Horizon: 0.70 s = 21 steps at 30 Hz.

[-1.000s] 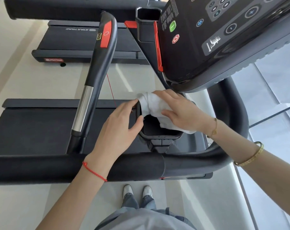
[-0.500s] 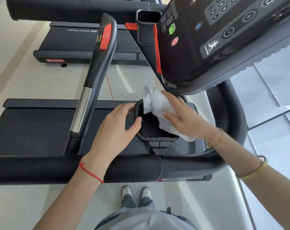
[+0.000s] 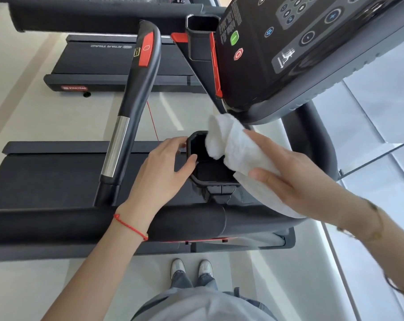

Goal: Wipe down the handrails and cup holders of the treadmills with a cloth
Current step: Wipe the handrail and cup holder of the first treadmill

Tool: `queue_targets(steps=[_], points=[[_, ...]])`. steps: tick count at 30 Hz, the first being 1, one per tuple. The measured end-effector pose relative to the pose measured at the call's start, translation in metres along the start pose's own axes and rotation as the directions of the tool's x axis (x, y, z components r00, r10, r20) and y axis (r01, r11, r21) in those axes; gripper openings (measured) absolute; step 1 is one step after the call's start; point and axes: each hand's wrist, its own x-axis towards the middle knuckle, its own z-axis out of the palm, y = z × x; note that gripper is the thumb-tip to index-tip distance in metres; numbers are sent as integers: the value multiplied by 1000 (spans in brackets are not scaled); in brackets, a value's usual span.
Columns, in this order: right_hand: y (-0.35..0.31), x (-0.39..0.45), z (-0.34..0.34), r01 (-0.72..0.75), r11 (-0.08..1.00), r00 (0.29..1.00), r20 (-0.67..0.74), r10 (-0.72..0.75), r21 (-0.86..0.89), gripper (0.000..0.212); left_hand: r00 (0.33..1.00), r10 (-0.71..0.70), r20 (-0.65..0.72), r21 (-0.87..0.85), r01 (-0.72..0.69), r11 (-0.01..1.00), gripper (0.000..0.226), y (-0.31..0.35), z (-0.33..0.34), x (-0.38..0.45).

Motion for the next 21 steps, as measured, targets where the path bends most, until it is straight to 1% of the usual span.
queue_targets(steps=[2,4,6,9,12,14,16,18,21], points=[[-1,1,2,90,995,988,126,-94,36,58,1000,4,3,-27,-4,1000,45,0,-1,0],[-1,6,11,106,993,963,245,-113,41,56,1000,-7,-4,-70,6,998,40,-2,-1,0],[-2,14,22,129,992,945,302,-125,7,54,1000,-21,-21,-90,19,996,35,-5,-1,1],[-7,32,38,177,982,942,301,-150,-66,44,999,-26,-35,-83,23,996,36,-7,-1,1],[-7,38,46,182,960,956,268,-122,-212,37,999,-8,-51,-115,2,993,42,-6,-1,1],[-2,31,43,223,938,949,280,-147,-264,37,998,5,-65,-131,-14,991,43,-6,-2,1],[8,19,33,279,912,933,308,-184,-300,39,997,13,-71,-134,-22,991,39,-5,-2,2],[17,12,26,328,874,928,292,-229,-359,42,997,11,-75,-138,-21,990,33,-4,-1,2],[17,24,29,350,829,925,301,-232,-437,45,997,-5,-74,-151,-6,989,30,-5,1,3]])
